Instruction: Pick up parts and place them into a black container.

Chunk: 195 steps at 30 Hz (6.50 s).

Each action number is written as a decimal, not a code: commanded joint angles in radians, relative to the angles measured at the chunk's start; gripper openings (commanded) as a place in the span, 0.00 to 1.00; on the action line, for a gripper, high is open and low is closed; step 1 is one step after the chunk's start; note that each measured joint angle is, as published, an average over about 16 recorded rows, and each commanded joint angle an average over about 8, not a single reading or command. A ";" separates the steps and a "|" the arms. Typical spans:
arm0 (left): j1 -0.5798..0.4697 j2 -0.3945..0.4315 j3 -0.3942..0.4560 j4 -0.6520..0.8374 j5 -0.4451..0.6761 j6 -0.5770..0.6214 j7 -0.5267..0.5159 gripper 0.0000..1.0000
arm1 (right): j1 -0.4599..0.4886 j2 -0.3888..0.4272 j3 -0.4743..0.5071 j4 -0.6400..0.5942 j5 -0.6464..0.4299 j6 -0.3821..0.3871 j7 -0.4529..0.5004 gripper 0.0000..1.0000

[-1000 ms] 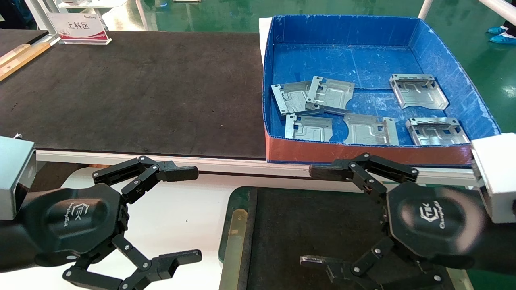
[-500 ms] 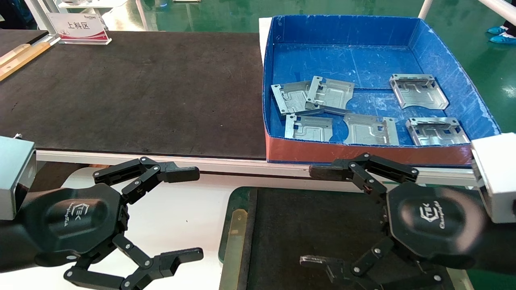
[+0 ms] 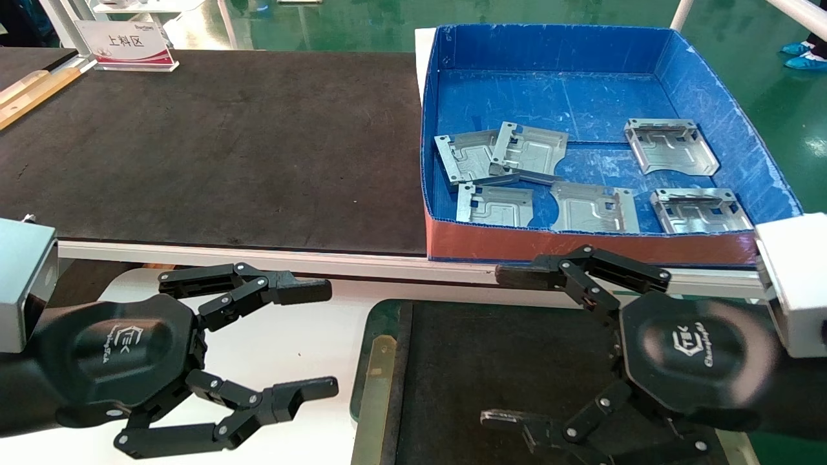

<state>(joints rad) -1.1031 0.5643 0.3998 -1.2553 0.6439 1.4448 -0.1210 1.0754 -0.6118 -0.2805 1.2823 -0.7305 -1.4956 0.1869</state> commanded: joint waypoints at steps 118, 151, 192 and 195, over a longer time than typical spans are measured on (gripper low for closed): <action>0.000 0.000 0.000 0.000 0.000 0.000 0.000 1.00 | 0.764 -0.491 -0.188 -1.378 -0.597 0.846 -0.090 1.00; 0.000 0.000 0.000 0.000 0.000 0.000 0.000 1.00 | 0.725 -0.495 -0.267 -1.303 -0.714 0.857 0.095 0.00; 0.000 0.000 0.000 0.000 0.000 0.000 0.000 1.00 | 0.744 -0.473 -0.275 -1.262 -0.725 0.866 0.067 0.00; 0.000 0.000 0.000 0.000 0.000 0.000 0.000 1.00 | 0.753 -0.468 -0.270 -1.255 -0.719 0.878 0.055 0.00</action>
<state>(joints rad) -1.1033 0.5642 0.4003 -1.2552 0.6436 1.4447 -0.1207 1.8270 -1.0799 -0.5492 0.0261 -1.4470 -0.6170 0.2420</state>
